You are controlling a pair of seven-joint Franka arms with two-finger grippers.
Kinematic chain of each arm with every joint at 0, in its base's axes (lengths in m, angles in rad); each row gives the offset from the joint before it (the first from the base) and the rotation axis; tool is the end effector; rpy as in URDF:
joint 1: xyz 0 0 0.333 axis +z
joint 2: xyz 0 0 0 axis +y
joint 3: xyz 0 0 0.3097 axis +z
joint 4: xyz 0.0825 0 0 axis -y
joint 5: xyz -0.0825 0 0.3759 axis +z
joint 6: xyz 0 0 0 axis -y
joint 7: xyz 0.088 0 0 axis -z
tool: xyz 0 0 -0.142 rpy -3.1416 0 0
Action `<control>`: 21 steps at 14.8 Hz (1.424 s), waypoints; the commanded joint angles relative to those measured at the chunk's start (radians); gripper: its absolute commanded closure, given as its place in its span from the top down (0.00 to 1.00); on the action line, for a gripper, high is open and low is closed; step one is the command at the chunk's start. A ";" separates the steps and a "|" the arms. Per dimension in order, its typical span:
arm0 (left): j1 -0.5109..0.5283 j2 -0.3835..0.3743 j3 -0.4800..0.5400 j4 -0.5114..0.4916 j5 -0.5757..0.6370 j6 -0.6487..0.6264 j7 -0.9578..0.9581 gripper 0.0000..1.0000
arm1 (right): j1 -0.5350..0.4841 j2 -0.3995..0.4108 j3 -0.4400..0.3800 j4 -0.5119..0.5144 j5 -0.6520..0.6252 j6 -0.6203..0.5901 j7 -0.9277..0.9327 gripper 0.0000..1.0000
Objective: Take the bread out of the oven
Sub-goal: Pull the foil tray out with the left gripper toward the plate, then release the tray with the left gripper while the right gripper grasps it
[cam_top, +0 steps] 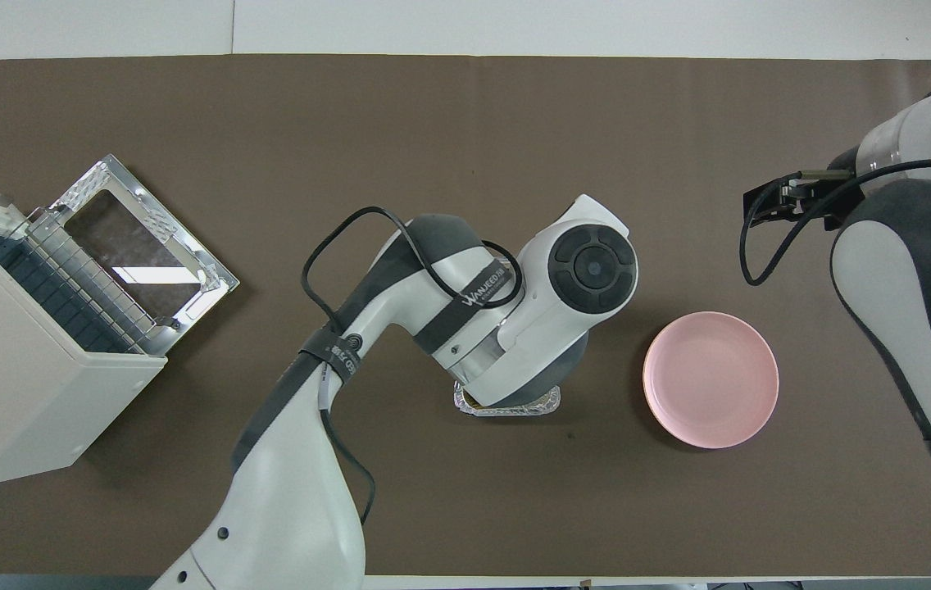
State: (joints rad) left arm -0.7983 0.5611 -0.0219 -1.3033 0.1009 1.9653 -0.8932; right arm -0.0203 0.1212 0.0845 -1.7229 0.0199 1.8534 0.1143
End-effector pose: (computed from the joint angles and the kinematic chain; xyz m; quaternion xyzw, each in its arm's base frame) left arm 0.5007 -0.5180 0.3895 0.9976 0.0214 0.0646 0.0108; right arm 0.5916 0.0385 0.4675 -0.9995 0.0281 -0.0035 0.0150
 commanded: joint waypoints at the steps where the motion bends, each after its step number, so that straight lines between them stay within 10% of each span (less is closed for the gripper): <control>1: 0.098 -0.156 -0.003 -0.045 -0.059 -0.103 0.162 1.00 | 0.026 -0.006 0.001 -0.055 0.012 0.046 0.013 1.00; 11: 0.606 -0.420 -0.003 -0.155 -0.061 -0.394 0.813 1.00 | 0.325 0.012 0.001 -0.257 0.014 0.272 0.237 1.00; 21: 0.685 -0.538 0.007 -0.278 -0.064 -0.459 0.930 1.00 | 0.421 0.052 0.001 -0.411 0.014 0.395 0.479 1.00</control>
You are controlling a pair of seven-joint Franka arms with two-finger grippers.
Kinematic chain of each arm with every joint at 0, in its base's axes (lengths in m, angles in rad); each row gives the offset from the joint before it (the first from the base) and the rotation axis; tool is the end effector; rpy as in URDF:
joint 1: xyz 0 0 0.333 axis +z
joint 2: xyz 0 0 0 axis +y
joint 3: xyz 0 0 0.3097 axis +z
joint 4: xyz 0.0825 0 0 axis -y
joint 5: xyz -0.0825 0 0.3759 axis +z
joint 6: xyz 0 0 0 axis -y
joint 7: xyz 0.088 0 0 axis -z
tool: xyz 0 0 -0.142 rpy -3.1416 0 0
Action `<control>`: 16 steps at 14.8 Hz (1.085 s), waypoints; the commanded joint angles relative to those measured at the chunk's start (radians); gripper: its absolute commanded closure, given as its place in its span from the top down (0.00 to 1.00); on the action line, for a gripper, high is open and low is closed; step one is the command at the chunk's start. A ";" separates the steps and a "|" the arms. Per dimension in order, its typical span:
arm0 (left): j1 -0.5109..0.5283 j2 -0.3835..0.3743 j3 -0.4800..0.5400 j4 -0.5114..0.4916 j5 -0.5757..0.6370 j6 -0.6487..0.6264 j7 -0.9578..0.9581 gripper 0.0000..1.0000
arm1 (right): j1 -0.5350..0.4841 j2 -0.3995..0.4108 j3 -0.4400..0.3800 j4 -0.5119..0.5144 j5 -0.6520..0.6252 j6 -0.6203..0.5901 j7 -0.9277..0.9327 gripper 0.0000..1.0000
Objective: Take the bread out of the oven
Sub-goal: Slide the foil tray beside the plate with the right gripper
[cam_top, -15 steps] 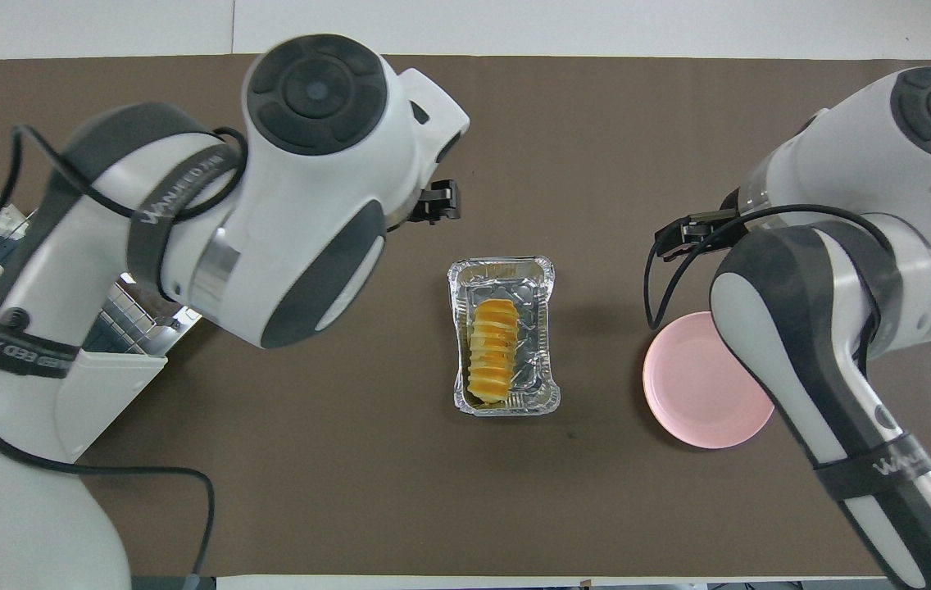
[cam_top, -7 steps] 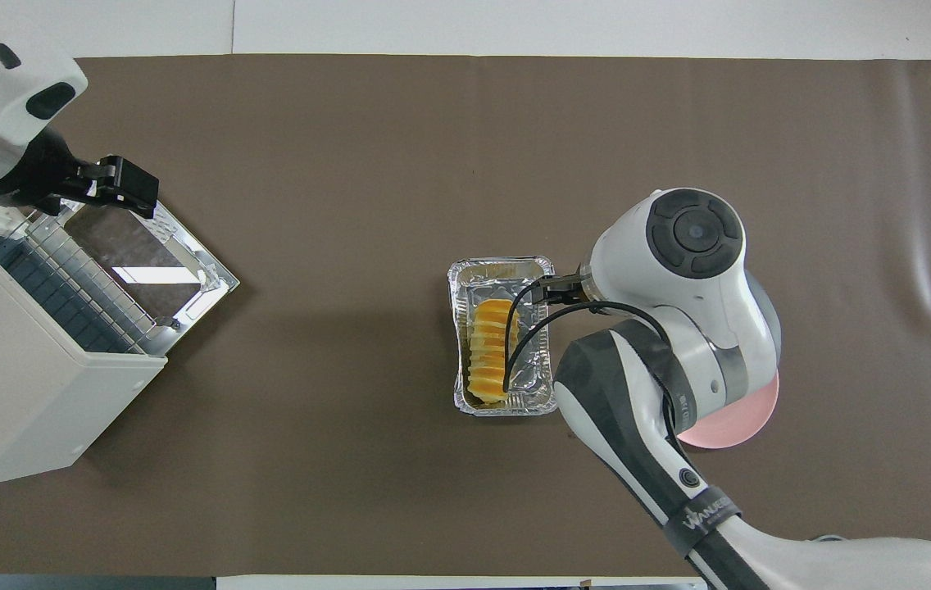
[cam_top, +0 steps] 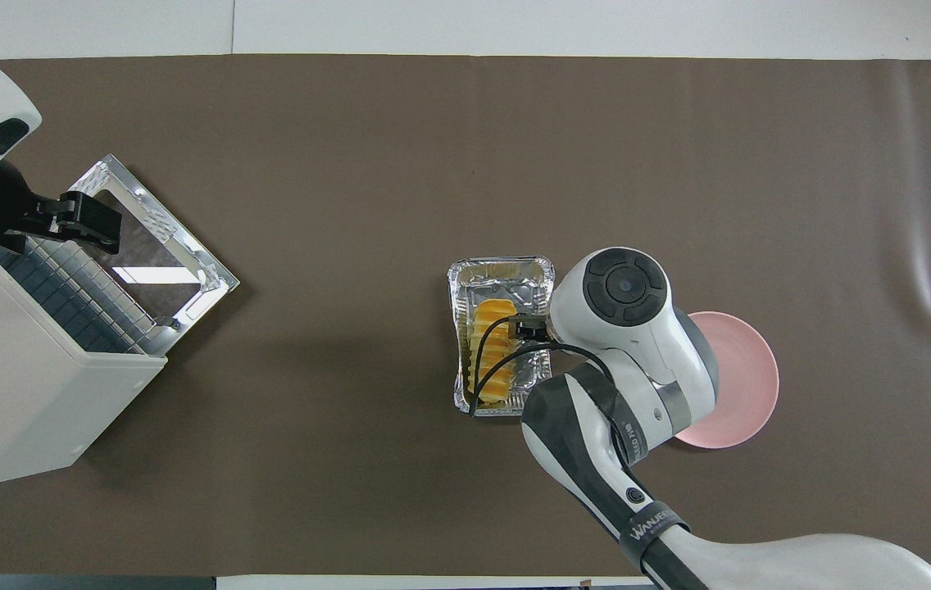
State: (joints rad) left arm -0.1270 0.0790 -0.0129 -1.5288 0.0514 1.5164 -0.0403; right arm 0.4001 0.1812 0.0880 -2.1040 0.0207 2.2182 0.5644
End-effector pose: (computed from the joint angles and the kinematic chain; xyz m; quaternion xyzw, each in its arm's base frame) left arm 0.5557 -0.0704 0.5545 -0.9974 0.0495 0.0432 0.0292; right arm 0.4882 0.2605 0.2917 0.9983 -0.0451 -0.0367 0.0029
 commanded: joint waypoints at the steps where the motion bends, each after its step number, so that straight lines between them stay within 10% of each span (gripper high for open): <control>1: 0.015 -0.071 -0.001 -0.059 -0.033 -0.019 0.086 1.00 | 0.002 -0.002 -0.002 -0.036 0.012 0.058 0.057 1.00; 6: 0.013 -0.126 0.005 -0.085 -0.056 -0.032 0.060 1.00 | 0.031 0.021 -0.002 -0.040 0.013 0.074 0.115 0.84; 10: 0.000 -0.111 0.042 -0.083 -0.114 0.025 0.059 1.00 | 0.037 0.023 -0.002 -0.037 0.011 0.078 0.120 0.05; 16: -0.019 -0.120 0.040 -0.091 -0.110 0.016 0.063 1.00 | 0.008 0.020 -0.004 0.044 0.015 0.057 -0.010 0.00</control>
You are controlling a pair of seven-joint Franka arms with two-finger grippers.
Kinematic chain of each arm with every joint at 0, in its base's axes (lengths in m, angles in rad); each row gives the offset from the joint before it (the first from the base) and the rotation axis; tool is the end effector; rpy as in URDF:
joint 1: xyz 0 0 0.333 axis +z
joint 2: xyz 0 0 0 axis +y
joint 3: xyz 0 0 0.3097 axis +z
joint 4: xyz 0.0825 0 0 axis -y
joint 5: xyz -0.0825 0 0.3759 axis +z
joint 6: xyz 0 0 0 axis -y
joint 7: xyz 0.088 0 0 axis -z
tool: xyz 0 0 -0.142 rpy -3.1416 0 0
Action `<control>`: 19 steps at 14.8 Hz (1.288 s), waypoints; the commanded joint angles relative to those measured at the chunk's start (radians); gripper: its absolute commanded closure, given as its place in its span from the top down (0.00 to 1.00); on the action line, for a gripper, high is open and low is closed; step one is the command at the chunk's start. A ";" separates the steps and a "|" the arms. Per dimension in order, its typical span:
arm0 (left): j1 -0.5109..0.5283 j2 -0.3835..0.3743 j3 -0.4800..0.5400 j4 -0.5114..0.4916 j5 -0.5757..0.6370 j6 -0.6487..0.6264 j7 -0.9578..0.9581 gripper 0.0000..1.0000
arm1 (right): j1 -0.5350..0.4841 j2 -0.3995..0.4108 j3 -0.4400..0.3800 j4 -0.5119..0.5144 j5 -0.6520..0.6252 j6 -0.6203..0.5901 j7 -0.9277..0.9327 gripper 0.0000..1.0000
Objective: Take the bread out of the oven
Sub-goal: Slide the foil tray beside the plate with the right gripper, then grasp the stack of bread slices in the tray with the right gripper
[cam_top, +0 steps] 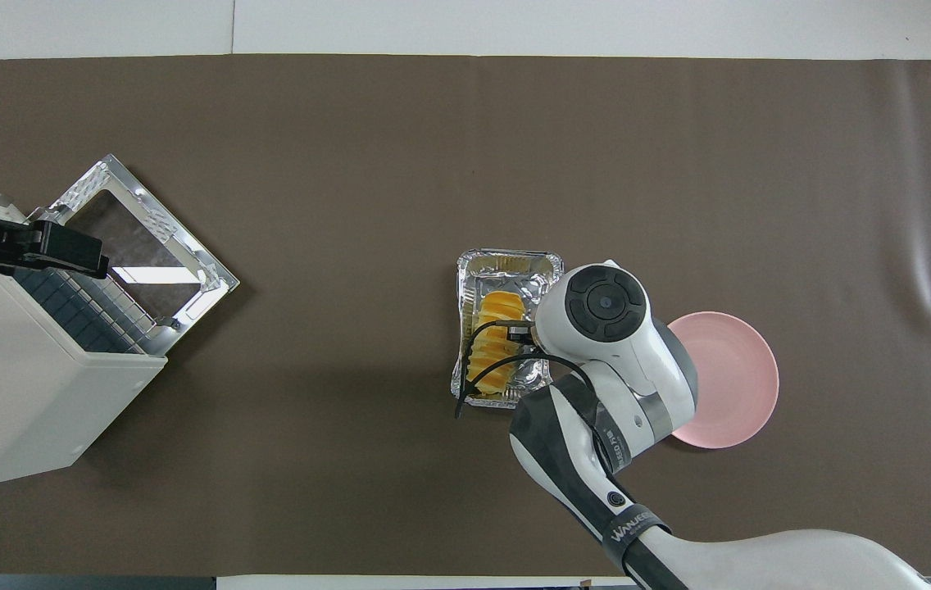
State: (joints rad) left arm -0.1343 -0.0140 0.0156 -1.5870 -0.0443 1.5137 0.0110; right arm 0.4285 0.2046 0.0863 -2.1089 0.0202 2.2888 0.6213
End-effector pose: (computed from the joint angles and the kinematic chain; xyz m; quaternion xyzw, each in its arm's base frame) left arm 0.5291 -0.0696 0.5787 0.9972 -0.0654 -0.0308 0.0206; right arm 0.4878 0.2769 0.2824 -0.9979 0.0607 0.0189 0.0073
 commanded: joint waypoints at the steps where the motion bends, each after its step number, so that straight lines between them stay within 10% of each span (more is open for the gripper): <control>1: -0.008 -0.027 0.014 -0.033 -0.015 0.019 0.011 1.00 | -0.048 -0.008 -0.002 0.072 0.015 -0.034 -0.080 0.00; 7: -0.007 -0.027 0.014 -0.028 -0.014 0.020 0.004 1.00 | -0.302 0.022 -0.010 0.247 0.260 -0.149 -0.492 0.00; 19: -0.008 -0.027 0.014 -0.028 -0.014 0.019 0.004 1.00 | -0.574 0.187 -0.011 0.277 0.073 -0.146 -0.752 0.00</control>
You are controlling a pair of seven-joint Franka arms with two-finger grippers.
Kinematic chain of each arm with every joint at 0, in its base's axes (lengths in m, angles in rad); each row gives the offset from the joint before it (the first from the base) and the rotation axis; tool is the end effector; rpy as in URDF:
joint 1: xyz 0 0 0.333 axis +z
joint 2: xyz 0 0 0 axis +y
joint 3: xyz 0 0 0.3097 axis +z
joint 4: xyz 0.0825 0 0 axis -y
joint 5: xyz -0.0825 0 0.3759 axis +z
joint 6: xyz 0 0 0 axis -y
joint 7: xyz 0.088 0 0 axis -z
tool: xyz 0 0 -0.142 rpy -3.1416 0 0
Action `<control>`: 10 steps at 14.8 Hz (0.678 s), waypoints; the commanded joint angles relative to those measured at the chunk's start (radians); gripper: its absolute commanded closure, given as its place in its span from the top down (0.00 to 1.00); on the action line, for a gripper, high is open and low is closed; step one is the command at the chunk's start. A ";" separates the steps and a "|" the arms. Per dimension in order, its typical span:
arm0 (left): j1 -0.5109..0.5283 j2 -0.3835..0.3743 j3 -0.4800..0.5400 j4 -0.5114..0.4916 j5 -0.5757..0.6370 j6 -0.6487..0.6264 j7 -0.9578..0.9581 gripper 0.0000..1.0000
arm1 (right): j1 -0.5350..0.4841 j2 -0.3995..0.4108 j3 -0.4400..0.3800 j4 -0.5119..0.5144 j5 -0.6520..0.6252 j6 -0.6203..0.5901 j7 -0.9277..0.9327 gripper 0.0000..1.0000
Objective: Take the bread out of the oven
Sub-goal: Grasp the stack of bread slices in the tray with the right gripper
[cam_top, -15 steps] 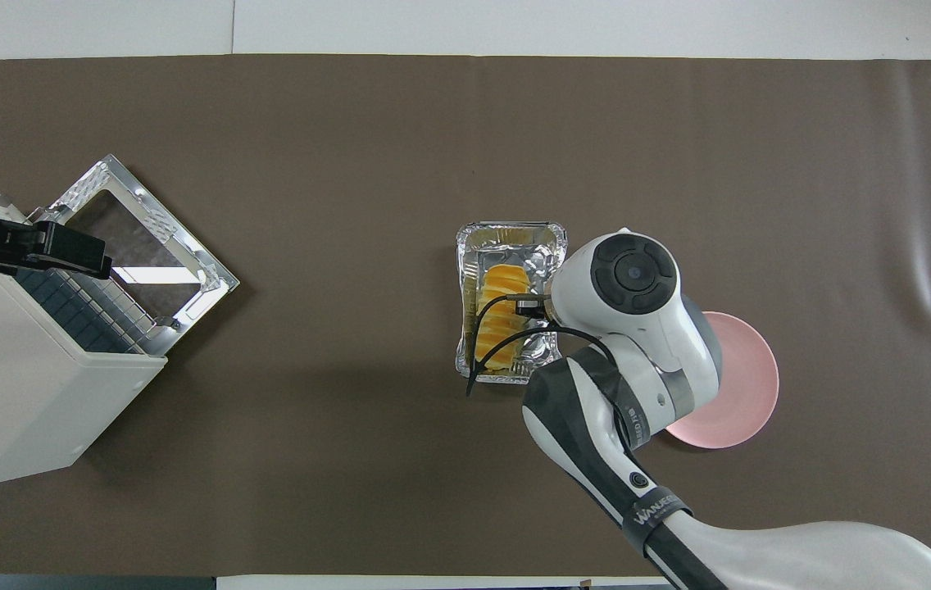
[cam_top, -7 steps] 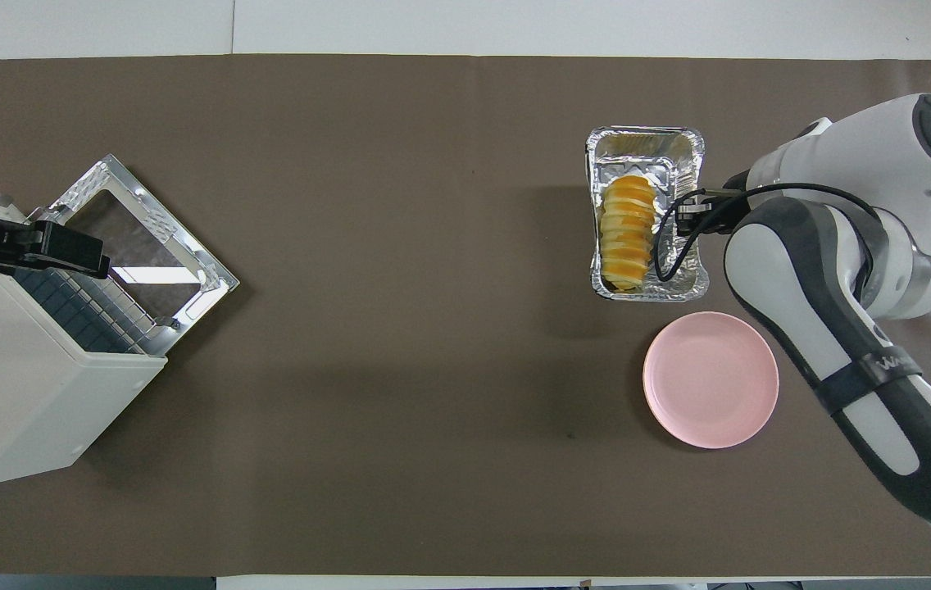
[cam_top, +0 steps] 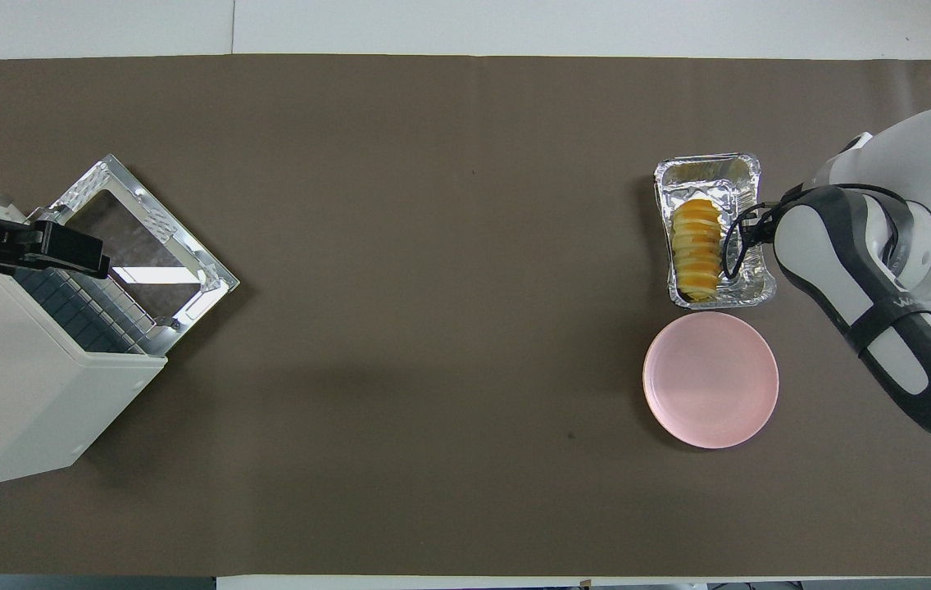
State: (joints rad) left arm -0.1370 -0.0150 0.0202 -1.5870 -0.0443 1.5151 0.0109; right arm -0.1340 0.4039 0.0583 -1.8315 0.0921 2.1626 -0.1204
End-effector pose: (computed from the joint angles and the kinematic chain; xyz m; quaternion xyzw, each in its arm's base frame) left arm 0.5292 -0.0686 0.5793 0.9973 -0.0644 -0.0296 0.0208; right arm 0.6206 -0.0422 0.2712 -0.9981 0.0067 0.0313 0.0521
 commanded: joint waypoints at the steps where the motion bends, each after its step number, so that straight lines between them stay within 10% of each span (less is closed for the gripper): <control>1: -0.006 -0.026 0.009 -0.028 -0.014 0.017 0.004 1.00 | -0.012 -0.013 0.017 0.000 0.017 -0.030 -0.010 0.00; 6: -0.006 -0.026 0.009 -0.028 -0.014 0.019 0.004 1.00 | -0.001 -0.017 0.015 0.005 0.028 -0.061 -0.010 0.00; 8: -0.006 -0.026 0.009 -0.028 -0.014 0.019 0.004 1.00 | 0.004 -0.017 0.015 0.018 0.014 -0.061 -0.010 0.98; 10: -0.006 -0.026 0.009 -0.028 -0.014 0.019 0.004 1.00 | 0.007 -0.025 0.015 0.038 0.000 -0.063 -0.010 1.00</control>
State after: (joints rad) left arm -0.1370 -0.0150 0.0202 -1.5870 -0.0443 1.5154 0.0109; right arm -0.1253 0.3928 0.0687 -1.8170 0.0994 2.1225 -0.1204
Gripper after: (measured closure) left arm 0.000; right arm 0.736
